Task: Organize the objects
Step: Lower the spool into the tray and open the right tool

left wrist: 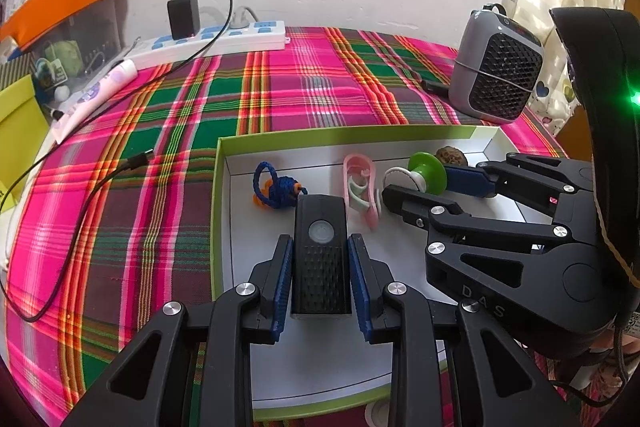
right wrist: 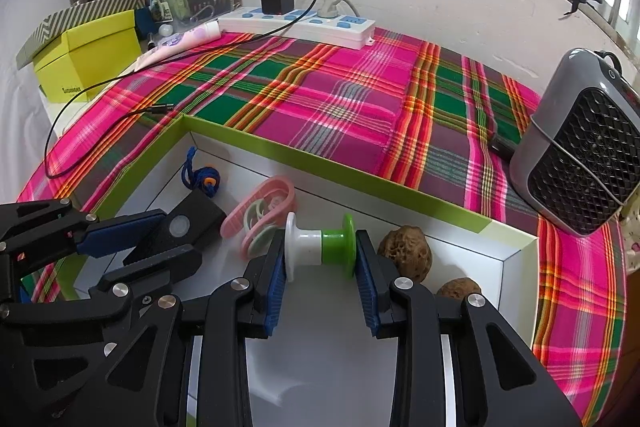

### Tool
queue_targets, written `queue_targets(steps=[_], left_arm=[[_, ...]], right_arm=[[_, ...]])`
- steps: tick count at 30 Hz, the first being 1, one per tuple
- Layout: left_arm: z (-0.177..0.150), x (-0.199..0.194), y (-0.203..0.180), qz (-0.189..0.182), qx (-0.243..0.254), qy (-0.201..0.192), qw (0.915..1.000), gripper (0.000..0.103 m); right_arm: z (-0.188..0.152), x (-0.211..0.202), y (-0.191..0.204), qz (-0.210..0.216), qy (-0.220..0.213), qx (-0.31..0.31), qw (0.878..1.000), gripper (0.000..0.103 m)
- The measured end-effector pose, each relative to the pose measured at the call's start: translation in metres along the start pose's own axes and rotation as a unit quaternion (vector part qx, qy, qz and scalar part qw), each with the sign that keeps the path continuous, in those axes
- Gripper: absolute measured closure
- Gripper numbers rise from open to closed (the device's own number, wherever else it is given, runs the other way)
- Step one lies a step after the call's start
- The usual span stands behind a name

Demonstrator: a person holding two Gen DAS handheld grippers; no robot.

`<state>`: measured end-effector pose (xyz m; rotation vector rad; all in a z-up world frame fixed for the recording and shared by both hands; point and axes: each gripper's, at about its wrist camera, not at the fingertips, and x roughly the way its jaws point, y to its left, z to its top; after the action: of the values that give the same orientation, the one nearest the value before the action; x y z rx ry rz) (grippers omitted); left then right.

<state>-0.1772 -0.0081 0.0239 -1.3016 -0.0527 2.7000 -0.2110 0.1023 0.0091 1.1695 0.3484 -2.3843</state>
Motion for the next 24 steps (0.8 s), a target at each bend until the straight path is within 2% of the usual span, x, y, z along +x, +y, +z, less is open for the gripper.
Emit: queue_targets(steps=[12, 15, 24], left_arm=[[0.000, -0.003, -0.001, -0.002, -0.001, -0.002, 1.0000, 0.075], [-0.001, -0.005, -0.001, -0.002, -0.001, -0.004, 1.0000, 0.074], [-0.003, -0.012, -0.001, -0.003, -0.002, -0.005, 1.0000, 0.073]], right_arm=[[-0.001, -0.003, 0.000, 0.002, -0.005, 0.002, 1.000, 0.069], [-0.002, -0.004, 0.000, 0.000, -0.007, 0.003, 1.000, 0.060], [-0.005, -0.007, -0.003, -0.002, -0.006, 0.009, 1.000, 0.059]])
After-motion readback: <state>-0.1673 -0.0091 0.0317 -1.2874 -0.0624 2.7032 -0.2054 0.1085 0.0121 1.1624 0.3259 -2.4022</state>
